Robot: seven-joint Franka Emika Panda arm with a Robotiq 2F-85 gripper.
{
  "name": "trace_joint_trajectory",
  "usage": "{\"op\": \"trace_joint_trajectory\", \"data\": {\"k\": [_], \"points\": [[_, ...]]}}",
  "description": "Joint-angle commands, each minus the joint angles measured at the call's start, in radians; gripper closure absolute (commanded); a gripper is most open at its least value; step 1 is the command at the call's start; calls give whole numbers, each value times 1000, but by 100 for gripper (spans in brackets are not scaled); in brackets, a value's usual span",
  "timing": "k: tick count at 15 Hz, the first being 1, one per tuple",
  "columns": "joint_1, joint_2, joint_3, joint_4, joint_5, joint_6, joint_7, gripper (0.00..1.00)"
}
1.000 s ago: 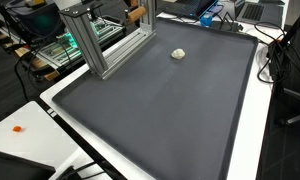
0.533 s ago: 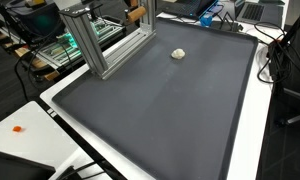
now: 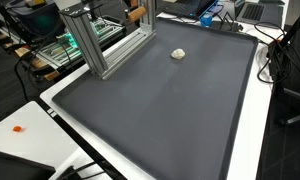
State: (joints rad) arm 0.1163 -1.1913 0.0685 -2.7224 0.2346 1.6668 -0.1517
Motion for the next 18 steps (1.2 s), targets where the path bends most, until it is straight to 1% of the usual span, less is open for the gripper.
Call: {"op": "trace_joint_trajectory", "data": {"k": [1,3,11,14,18], "points": [[25,3,8,0,4,11,19,0],[36,4,18,-1,10,19,23,0],[36,4,18,-2,10,21,23,0],[41,72,66,4,36,122,53,0],[51,194,114,25,22,248,79,0]]}}
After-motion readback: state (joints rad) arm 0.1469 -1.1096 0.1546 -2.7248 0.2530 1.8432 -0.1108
